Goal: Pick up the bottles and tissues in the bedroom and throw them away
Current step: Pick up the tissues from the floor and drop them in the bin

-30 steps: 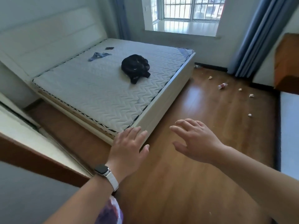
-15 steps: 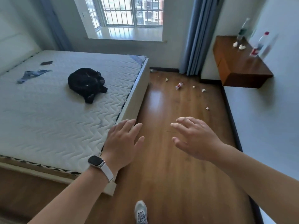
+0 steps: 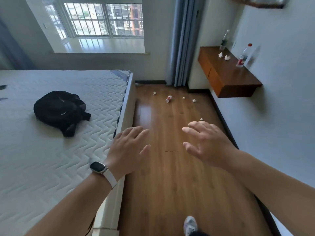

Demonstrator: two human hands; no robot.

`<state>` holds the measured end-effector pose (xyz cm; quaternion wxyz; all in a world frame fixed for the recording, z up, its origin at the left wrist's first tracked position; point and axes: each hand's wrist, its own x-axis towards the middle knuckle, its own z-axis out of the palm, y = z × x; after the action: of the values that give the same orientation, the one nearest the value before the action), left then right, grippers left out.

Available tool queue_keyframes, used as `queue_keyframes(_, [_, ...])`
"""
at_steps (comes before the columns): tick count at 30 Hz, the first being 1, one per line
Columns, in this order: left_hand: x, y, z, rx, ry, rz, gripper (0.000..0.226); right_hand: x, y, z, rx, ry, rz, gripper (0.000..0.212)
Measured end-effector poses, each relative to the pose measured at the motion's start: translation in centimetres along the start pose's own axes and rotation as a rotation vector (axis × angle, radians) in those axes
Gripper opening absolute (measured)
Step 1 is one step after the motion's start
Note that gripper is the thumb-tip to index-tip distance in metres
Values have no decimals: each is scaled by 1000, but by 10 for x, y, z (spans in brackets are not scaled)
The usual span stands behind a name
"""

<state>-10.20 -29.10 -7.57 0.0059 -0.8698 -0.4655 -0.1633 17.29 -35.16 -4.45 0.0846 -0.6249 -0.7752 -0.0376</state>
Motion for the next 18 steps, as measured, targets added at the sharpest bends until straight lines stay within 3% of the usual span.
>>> queue_keyframes(9, [87,-26,36,32,-52,41,48,83,53,34,59,-72,51,63])
queue_keyframes(18, [262,-34,64,106,-122,80,52,214,171,61,147,-50,72,66])
